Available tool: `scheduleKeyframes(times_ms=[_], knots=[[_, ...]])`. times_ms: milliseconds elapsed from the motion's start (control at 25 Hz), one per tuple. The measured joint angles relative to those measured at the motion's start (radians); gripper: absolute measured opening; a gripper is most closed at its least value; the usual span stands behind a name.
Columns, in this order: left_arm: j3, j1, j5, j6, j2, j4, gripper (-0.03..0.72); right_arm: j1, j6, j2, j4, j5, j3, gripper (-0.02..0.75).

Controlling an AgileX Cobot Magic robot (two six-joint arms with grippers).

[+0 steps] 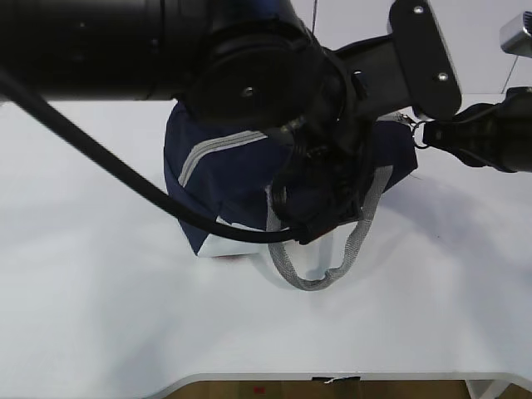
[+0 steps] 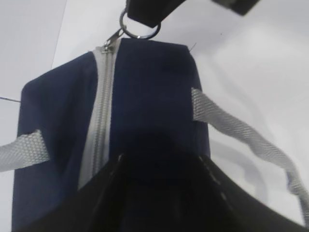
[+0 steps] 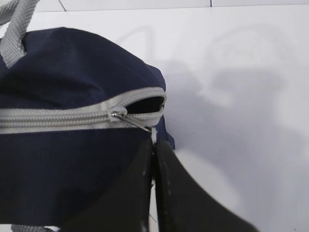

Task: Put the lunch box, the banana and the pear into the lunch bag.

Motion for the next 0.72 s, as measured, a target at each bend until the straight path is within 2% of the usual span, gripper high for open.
scheduleKeyframes(times_ms=[240,520,720], knots=[[0.000,-0.034,0.000,-0.037,0.000,-0.008,0.344,0.000,0.000,0.000,0.000,0.000,0.000,0.006],[0.000,-0.034,-0.036,-0.042,0.005,-0.046,0.445,0.000,0.004,0.000,0.000,0.004,0.000,0.006],[0.000,-0.034,-0.047,-0.042,0.043,-0.049,0.462,0.000,0.017,0.000,0.000,0.007,0.000,0.006]])
